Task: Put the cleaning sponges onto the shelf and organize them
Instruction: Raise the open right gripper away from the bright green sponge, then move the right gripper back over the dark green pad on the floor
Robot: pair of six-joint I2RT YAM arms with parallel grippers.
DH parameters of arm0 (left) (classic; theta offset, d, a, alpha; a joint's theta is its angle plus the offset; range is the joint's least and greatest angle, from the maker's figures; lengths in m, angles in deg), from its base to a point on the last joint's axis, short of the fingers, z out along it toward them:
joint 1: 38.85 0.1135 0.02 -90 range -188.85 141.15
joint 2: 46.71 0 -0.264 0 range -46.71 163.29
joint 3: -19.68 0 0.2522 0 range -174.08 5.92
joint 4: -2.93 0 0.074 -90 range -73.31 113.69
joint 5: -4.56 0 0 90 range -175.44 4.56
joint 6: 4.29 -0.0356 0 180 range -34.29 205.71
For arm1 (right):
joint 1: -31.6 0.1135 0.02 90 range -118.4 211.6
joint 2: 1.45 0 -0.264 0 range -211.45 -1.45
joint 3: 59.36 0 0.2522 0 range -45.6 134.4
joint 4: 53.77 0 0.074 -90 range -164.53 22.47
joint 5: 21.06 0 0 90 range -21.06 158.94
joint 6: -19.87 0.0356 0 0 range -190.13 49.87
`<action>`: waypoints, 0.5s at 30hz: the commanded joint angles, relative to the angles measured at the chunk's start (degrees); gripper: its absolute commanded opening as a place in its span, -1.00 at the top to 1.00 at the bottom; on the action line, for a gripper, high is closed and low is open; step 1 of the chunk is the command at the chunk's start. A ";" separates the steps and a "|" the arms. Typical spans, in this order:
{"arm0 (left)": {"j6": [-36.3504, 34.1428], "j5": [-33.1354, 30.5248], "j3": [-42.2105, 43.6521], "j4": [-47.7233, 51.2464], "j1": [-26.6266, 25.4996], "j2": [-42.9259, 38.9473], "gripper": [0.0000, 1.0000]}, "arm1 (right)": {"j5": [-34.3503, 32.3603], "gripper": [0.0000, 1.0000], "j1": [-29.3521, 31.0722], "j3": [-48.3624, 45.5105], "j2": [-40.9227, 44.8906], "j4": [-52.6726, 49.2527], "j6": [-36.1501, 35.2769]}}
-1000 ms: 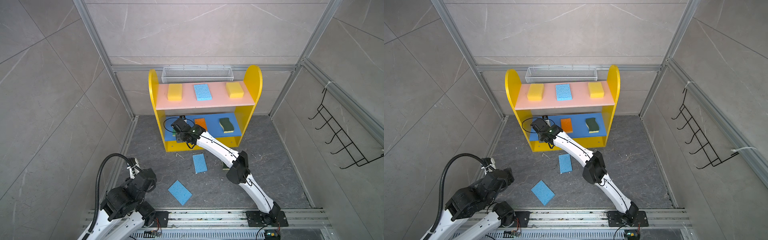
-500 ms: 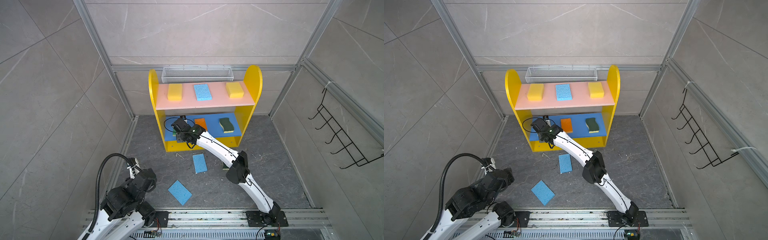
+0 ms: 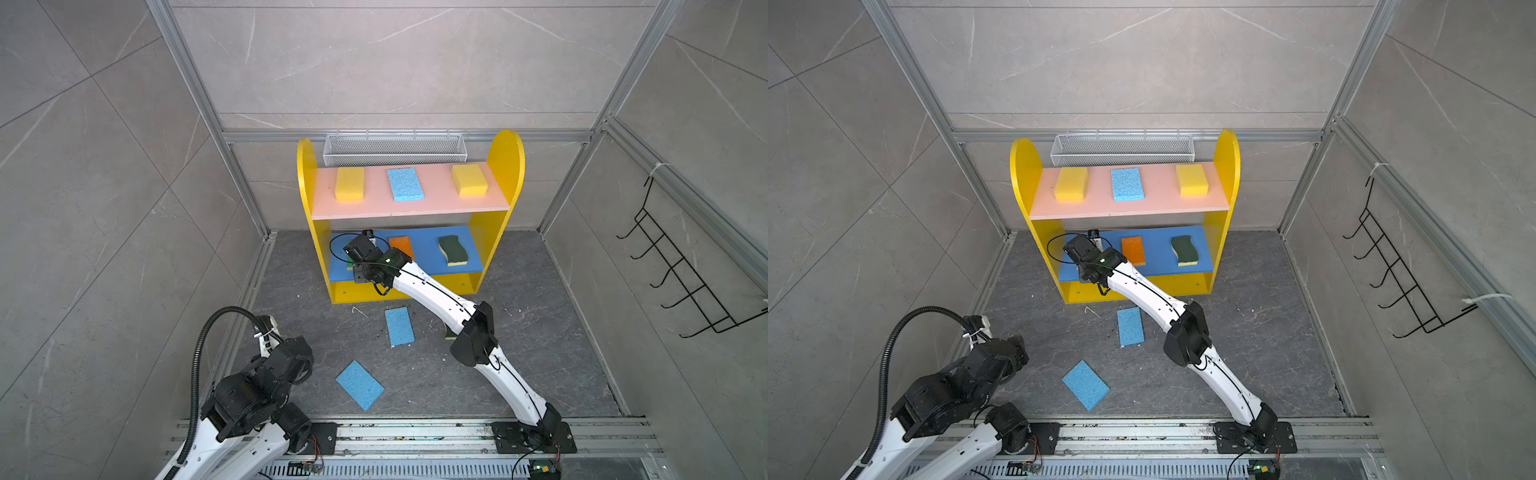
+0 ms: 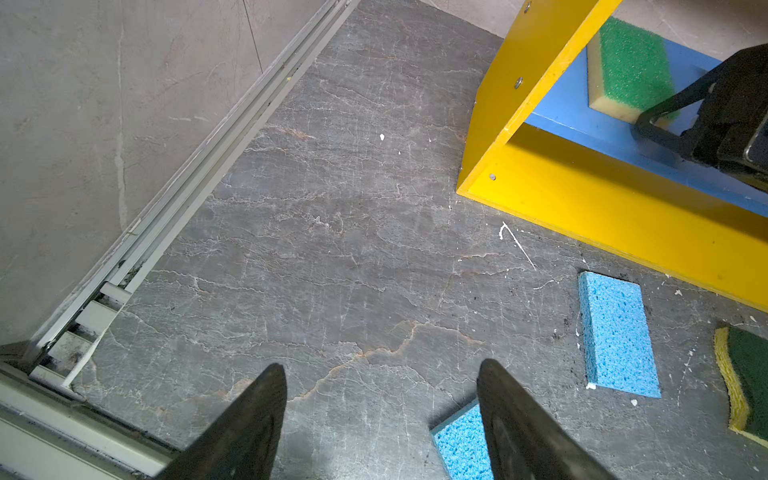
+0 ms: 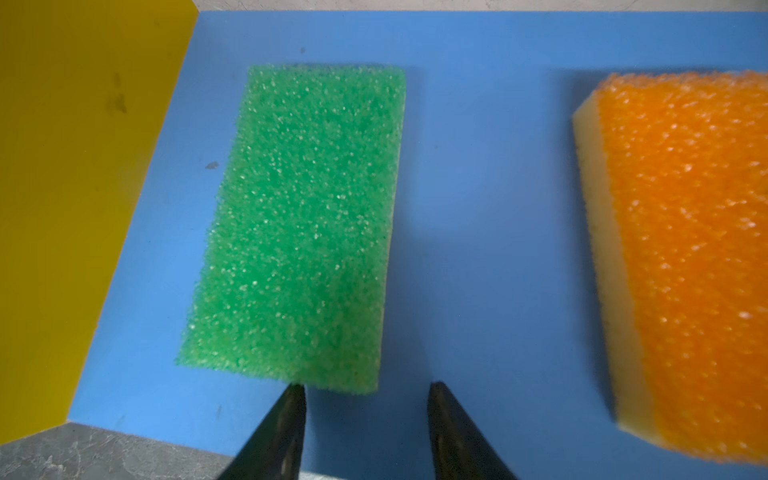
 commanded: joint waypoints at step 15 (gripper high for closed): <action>-0.56 -0.91 0.14 -0.49 -0.30 2.35 -0.52 | 0.37 -0.24 2.83 -44.93 31.40 19.23 0.91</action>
